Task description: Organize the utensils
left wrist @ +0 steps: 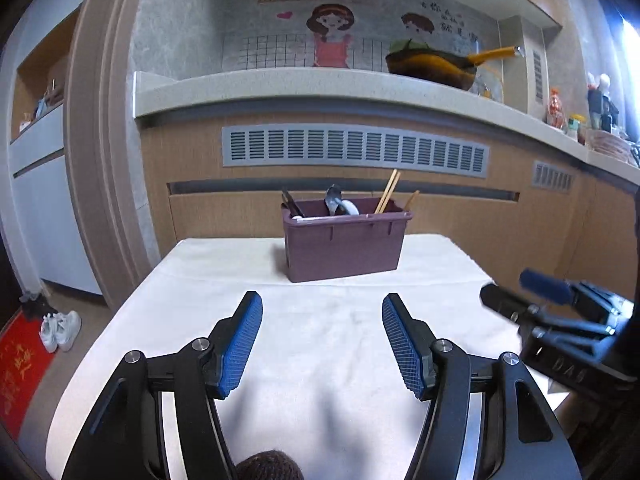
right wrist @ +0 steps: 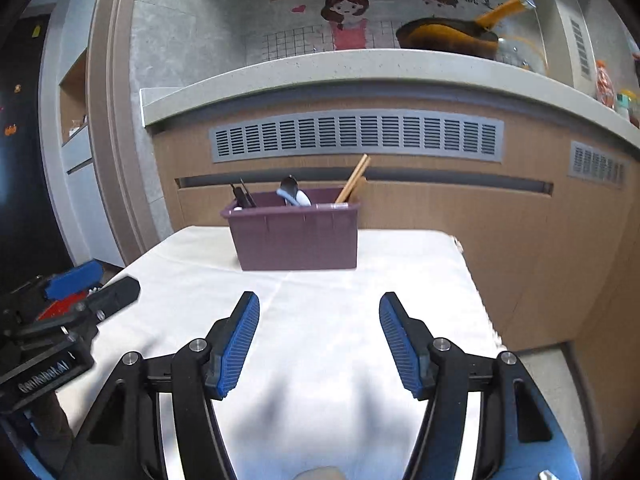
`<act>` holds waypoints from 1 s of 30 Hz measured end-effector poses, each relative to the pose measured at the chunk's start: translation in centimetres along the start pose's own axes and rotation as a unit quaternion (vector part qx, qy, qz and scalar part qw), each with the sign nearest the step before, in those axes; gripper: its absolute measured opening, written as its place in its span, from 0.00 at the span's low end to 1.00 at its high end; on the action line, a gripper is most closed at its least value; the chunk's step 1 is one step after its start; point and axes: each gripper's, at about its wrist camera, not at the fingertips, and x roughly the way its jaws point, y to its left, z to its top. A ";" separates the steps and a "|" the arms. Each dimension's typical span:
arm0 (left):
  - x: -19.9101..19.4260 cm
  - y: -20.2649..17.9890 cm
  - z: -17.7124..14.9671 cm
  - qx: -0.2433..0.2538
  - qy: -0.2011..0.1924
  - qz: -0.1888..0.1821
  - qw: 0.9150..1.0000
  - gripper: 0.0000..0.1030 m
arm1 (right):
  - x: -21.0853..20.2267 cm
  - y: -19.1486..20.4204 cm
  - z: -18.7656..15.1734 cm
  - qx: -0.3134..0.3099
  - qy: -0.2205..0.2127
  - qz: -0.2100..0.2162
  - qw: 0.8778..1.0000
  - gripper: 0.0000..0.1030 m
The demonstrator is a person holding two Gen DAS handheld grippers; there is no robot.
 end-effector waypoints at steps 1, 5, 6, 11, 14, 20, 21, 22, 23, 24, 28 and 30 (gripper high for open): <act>-0.1 -0.1 0.1 0.001 -0.001 0.003 1.000 0.61 | -0.2 0.0 -0.3 0.000 0.003 -0.002 1.000 0.58; -0.5 0.0 0.3 0.000 0.003 0.008 1.000 0.61 | -0.7 -0.2 -0.5 0.002 0.005 -0.004 1.000 0.58; -0.5 0.0 0.3 -0.002 0.005 0.009 1.000 0.61 | -0.9 -0.3 -0.5 0.004 0.003 -0.004 1.000 0.58; -0.6 0.2 0.2 -0.005 0.012 0.010 1.000 0.61 | -1.1 0.0 0.0 0.000 -0.001 -0.003 1.000 0.58; -0.5 0.3 0.2 -0.008 0.015 0.009 1.000 0.61 | -1.2 0.2 0.0 -0.004 -0.002 -0.002 1.000 0.58; -0.2 0.4 0.0 -0.010 0.025 0.008 1.000 0.61 | -0.9 0.0 0.0 -0.003 0.004 -0.001 1.000 0.58; -0.2 0.4 0.0 -0.010 0.025 0.007 1.000 0.61 | -0.9 0.0 0.0 -0.003 0.004 -0.001 1.000 0.58; -0.2 0.4 0.0 -0.010 0.025 0.008 1.000 0.61 | -0.9 -0.1 0.0 -0.003 0.005 0.000 1.000 0.58; -0.2 0.4 0.0 -0.010 0.025 0.008 1.000 0.61 | -0.8 -0.1 0.0 -0.003 0.006 0.000 1.000 0.58; -0.1 0.4 0.0 -0.010 0.025 0.007 1.000 0.61 | -0.8 0.0 0.0 -0.003 0.007 0.001 1.000 0.58; -0.1 0.4 -0.1 -0.012 0.029 0.007 0.999 0.61 | -0.7 -0.2 0.0 -0.002 0.008 0.003 1.000 0.58; -0.1 0.4 -0.1 -0.012 0.030 0.007 0.999 0.61 | -0.8 -0.2 -0.1 -0.002 0.008 0.002 1.000 0.58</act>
